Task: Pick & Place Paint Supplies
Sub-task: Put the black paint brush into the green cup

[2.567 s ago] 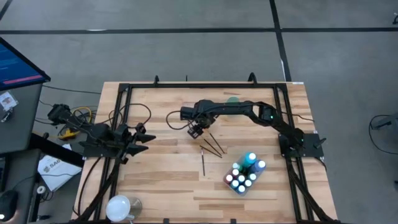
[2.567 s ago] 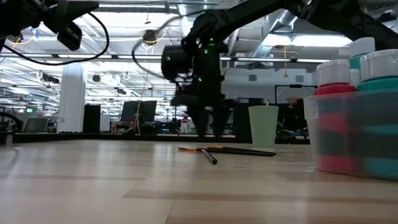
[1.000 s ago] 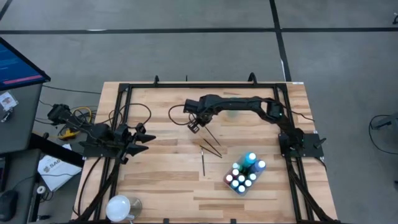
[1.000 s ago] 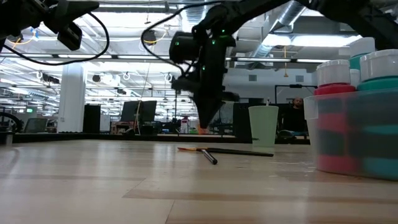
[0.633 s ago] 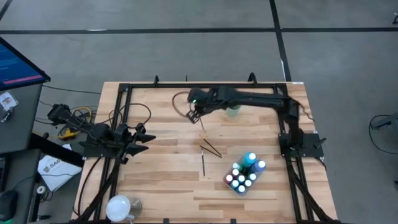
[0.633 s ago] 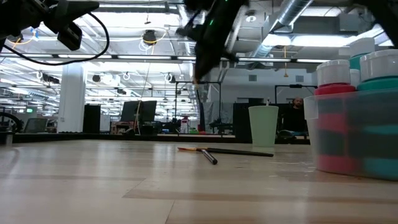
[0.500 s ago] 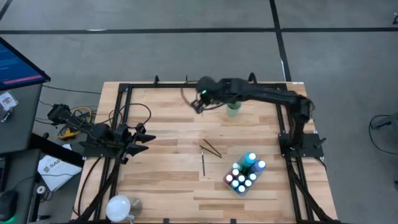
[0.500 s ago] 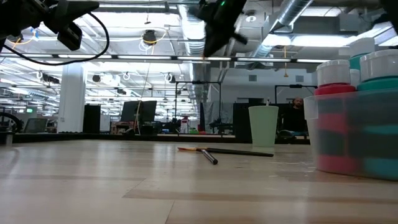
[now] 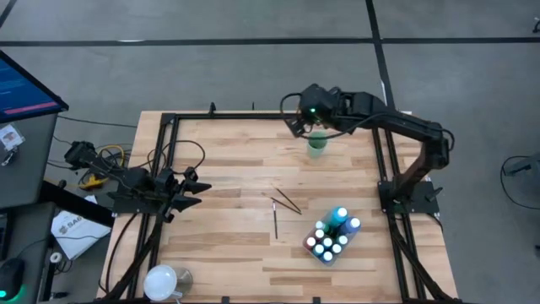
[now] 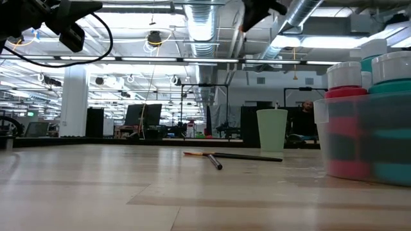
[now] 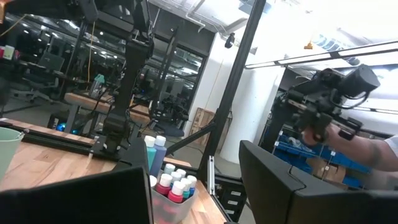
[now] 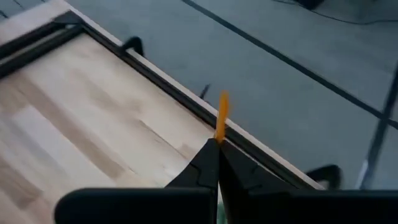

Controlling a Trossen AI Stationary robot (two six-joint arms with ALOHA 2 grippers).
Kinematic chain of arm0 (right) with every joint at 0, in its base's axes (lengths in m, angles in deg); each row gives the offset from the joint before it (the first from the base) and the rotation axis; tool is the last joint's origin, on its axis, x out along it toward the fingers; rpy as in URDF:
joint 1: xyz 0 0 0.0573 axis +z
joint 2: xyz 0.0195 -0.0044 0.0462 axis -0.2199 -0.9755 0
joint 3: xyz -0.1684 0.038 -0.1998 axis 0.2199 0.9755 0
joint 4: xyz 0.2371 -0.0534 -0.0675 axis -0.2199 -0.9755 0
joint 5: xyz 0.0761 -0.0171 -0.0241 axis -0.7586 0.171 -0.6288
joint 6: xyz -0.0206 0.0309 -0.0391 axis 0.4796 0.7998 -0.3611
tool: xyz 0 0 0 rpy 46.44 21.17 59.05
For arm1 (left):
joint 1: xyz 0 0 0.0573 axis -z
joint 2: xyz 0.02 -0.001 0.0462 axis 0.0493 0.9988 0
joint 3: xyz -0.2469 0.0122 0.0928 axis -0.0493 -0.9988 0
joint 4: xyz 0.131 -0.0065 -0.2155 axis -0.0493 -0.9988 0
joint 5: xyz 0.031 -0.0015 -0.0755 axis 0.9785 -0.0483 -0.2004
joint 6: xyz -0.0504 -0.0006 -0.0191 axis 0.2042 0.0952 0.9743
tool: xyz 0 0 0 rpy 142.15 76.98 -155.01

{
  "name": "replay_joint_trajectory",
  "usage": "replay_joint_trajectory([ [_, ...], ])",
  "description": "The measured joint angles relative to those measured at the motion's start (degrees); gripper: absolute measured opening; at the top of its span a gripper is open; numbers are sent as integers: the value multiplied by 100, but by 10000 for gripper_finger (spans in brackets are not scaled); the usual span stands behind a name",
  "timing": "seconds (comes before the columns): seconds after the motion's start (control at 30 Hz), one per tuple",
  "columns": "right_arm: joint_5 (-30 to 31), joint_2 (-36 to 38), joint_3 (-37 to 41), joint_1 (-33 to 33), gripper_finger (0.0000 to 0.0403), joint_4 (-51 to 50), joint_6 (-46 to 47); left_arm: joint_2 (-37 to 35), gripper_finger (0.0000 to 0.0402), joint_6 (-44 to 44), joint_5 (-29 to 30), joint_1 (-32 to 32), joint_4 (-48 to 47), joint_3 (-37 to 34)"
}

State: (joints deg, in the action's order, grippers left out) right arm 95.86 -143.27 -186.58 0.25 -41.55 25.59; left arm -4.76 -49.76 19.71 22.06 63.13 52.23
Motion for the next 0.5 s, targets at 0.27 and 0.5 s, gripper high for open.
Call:
replay_joint_trajectory([
  [0.27, 294, 441, 470, -69, 0, -481, 53, 0, 132, 1, 0, 0, 2, 1],
  [0.5, 287, 1207, 2071, -98, 0, 477, 306, 0, 132, 1, 0, 0, 11, -1],
])
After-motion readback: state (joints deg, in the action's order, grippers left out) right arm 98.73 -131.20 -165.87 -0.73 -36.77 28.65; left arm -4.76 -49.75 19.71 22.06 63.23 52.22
